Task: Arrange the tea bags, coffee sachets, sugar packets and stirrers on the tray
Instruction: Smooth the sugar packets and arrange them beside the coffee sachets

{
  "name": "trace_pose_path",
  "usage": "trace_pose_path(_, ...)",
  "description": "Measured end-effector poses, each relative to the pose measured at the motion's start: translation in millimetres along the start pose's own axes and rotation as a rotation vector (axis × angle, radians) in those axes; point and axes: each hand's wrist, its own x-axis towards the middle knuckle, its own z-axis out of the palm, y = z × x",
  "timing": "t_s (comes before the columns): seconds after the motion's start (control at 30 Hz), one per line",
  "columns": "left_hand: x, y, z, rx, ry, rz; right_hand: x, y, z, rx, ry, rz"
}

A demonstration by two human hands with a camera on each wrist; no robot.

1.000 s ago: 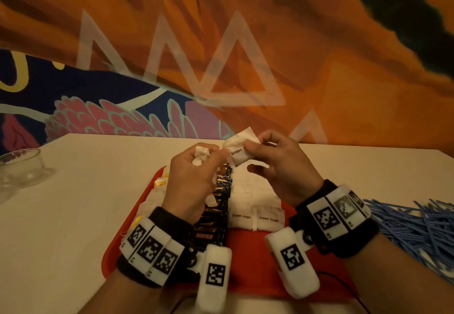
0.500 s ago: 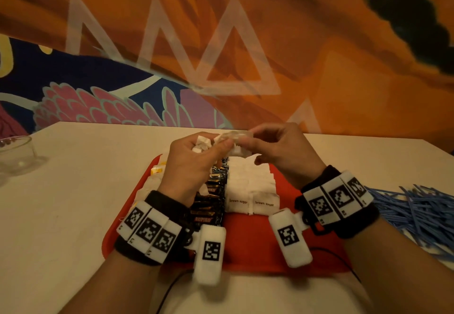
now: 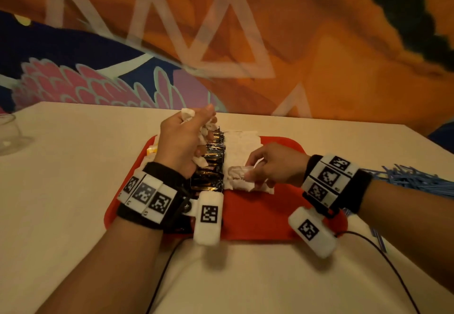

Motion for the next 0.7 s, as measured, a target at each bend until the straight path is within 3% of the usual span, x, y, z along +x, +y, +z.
trace_pose_path(0.2, 3.8, -4.3, -2.7, -0.046, -0.044, -0.04, 2.0, -3.4, 3.2, 0.069, -0.052, 0.079)
trace_pose_path(0.4, 5.0, -4.8, -3.5, -0.042, -0.041, -0.049, 10.2, -11.1, 13.0, -0.428, 0.064, 0.068)
trace_pose_path(0.57, 5.7, -5.9, -4.1, -0.039, -0.05, -0.056, 11.6, -18.3, 16.3, -0.622, 0.062, 0.073)
trace_pose_path(0.7, 6.1, -6.1, -4.3, -0.045, -0.052, -0.061, 6.7, -19.0, 10.4, -0.73, 0.153, -0.007)
